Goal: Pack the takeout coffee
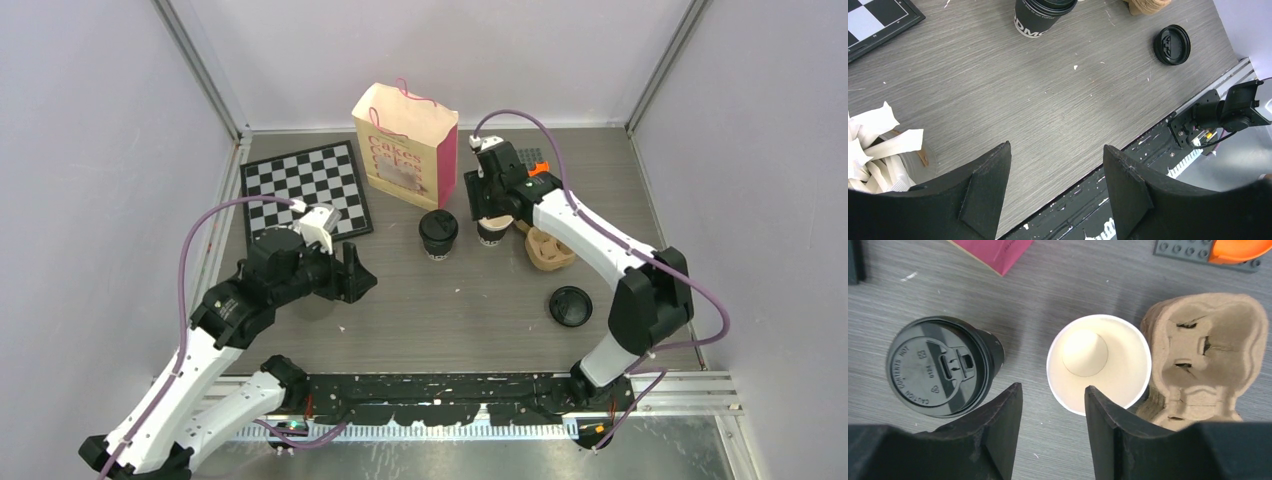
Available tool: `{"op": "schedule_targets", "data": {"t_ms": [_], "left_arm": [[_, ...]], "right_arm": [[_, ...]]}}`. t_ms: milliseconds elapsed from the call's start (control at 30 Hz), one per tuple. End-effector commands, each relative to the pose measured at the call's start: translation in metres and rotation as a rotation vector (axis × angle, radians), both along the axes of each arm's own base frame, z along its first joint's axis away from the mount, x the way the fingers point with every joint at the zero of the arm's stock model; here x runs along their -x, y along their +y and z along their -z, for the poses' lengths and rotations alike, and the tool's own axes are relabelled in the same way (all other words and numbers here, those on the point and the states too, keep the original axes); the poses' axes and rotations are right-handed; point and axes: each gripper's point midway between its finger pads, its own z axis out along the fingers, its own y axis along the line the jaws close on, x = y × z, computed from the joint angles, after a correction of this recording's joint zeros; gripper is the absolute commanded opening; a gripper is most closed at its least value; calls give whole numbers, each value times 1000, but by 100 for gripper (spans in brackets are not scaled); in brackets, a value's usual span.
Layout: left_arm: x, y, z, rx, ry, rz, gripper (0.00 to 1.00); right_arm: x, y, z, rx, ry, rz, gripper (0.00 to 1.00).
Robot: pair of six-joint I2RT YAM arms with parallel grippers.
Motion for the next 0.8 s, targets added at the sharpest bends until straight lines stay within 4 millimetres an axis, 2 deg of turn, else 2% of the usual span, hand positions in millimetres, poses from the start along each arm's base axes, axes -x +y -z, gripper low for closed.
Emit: {"op": "schedule_targets", "data": {"t_ms": [0,300,467,767], "left_arm": [[4,0,-18,20,-49,25,69],[7,5,-18,19,-57,9,70],[7,6,-15,20,-55,2,70],[6,5,-14,24,-57,-1,69]], "right_arm": [[-11,4,-4,-3,5,-31,51],[-20,1,26,62,71,-47,45],[-20,-1,34,89,85,-60,44],[-11,-2,42,98,124,-78,25]]}}
